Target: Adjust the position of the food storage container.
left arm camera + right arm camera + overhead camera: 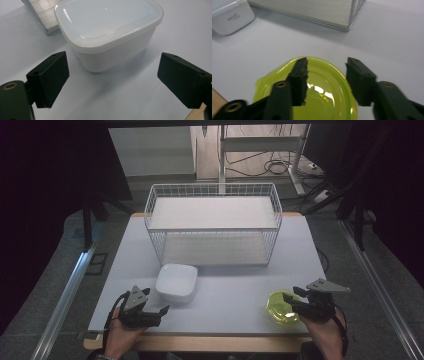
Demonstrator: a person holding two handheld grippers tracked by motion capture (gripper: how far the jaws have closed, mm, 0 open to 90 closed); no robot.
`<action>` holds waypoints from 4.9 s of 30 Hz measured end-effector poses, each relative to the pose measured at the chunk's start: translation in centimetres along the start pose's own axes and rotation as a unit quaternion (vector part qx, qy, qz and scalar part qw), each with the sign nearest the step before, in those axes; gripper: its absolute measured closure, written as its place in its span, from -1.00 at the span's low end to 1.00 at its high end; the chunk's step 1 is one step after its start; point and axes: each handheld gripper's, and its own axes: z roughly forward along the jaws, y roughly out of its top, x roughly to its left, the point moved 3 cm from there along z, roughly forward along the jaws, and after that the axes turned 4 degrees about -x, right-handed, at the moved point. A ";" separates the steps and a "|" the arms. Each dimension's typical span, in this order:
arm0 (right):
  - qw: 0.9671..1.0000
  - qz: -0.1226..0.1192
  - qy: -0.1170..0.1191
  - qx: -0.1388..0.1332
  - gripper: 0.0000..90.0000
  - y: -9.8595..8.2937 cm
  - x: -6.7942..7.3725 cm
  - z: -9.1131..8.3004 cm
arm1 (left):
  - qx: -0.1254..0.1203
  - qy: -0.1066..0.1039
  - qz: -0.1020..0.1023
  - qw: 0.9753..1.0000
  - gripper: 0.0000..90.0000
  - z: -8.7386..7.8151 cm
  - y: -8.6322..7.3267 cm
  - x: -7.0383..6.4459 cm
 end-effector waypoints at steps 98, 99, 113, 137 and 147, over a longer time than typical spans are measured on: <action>0.992 -0.054 0.097 0.051 0.99 2.8 2.8 2.9 | 0.055 0.025 -0.043 0.997 0.75 0.9 0.6 5.4; 0.992 -0.059 0.099 0.051 0.99 3.1 2.9 3.2 | 0.057 0.024 -0.043 0.997 0.83 1.2 0.7 5.6; 0.991 -0.035 0.119 0.047 0.99 5.3 3.4 7.7 | 0.080 0.013 -0.035 0.996 0.99 4.9 1.4 6.7; 0.987 -0.060 0.135 0.057 0.99 3.6 7.2 11.2 | 0.061 -0.071 -0.012 0.996 0.96 8.1 3.3 1.7; 0.990 -0.035 0.130 0.048 0.99 3.7 7.0 12.5 | 0.059 -0.097 0.008 0.994 0.96 9.6 4.0 -0.9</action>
